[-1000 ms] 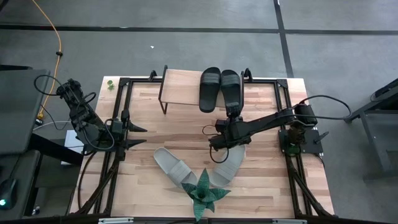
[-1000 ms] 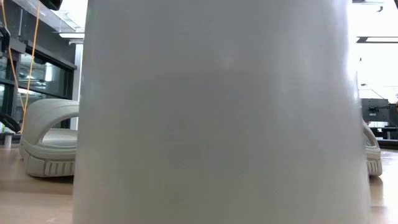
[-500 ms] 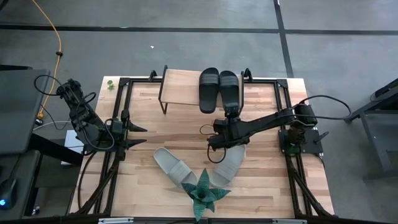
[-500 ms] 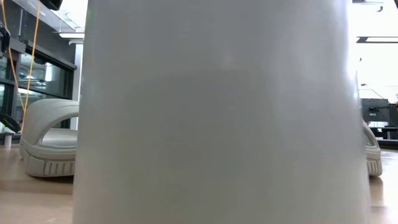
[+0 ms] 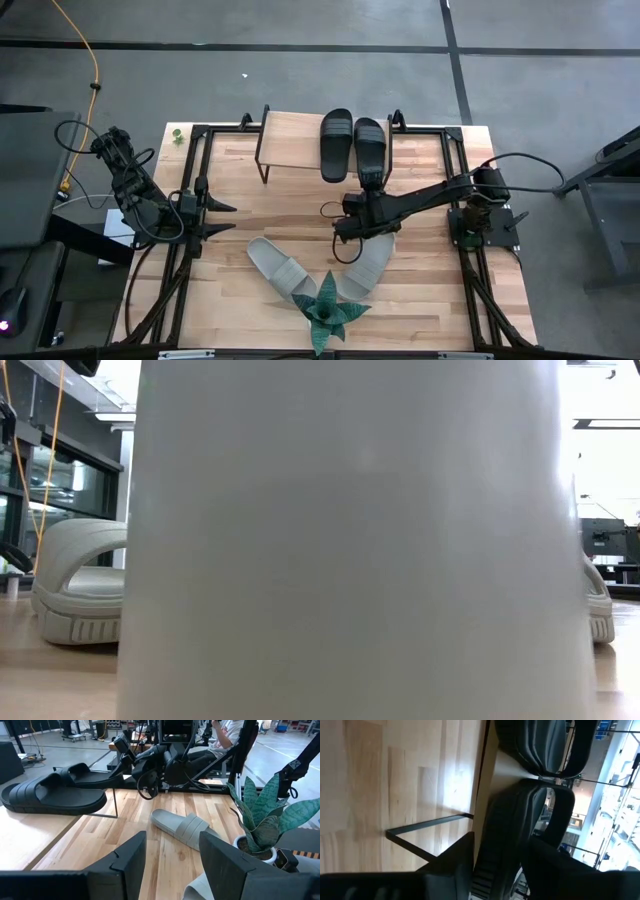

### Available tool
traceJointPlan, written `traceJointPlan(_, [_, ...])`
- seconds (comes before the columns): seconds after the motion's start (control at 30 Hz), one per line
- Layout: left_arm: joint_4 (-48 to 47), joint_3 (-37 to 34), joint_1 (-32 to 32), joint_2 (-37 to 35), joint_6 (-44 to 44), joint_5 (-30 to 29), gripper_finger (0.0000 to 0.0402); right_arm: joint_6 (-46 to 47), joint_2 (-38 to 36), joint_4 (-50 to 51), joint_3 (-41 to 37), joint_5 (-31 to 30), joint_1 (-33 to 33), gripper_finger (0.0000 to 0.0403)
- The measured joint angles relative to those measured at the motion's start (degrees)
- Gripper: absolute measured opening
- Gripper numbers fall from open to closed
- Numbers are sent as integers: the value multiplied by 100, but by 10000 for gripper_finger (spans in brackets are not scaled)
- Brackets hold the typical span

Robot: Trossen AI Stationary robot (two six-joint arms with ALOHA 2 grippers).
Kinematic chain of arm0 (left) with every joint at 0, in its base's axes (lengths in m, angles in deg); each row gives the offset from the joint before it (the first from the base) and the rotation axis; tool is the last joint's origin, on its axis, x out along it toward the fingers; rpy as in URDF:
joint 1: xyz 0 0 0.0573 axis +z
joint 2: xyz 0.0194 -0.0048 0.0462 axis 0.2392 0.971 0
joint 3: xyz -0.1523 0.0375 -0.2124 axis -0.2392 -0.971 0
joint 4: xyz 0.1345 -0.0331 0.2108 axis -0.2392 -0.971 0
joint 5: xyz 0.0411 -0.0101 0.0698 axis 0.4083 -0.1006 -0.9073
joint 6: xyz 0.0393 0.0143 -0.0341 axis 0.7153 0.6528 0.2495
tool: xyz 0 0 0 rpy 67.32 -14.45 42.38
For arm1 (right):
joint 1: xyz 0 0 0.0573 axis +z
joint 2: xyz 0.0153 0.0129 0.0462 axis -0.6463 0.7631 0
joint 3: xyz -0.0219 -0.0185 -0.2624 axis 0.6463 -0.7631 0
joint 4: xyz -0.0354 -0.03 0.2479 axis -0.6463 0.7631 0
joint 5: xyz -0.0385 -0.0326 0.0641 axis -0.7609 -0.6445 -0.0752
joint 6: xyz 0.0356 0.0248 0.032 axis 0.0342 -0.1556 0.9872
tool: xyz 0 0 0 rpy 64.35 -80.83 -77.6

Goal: Pick and place slides into the shelf
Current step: Put the black slipper on the shelf

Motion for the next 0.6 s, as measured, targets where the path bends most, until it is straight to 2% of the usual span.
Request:
traceJointPlan(0.4, [-6,0,0,0,2,2,170,-180,-232,-53,8,-266,0,158])
traceJointPlan(0.6, [-4,0,-1,-1,2,2,170,-189,-668,-368,185,112,3,158])
